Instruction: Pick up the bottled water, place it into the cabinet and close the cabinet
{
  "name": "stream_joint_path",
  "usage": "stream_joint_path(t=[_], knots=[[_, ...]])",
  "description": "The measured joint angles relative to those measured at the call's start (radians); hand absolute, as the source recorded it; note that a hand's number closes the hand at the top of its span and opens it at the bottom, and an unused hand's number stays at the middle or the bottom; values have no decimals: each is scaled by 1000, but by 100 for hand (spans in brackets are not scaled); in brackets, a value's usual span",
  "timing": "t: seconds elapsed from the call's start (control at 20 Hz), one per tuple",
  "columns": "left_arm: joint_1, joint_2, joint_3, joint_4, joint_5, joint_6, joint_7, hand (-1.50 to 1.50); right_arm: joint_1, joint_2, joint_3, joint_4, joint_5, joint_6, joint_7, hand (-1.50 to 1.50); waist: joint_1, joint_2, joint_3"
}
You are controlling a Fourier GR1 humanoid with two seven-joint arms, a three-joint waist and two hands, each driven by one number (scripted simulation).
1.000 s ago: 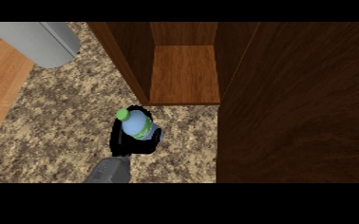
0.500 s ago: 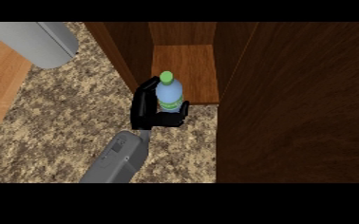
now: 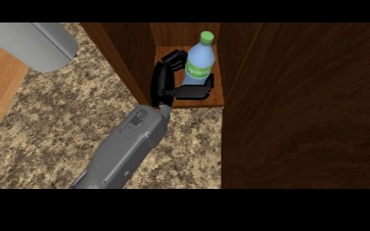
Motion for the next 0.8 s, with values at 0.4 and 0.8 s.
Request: stream_joint_path(t=[0.4,0.8], knots=[[-180,1,46,277,30,12,-21,150,-21,-17,-62,10,-26,33,-9,-150,-21,8,0],[-278,14,89,530,-14,54,-52,150,-36,-14,-83,35,-43,54,-23,-150,-32,17,0]])
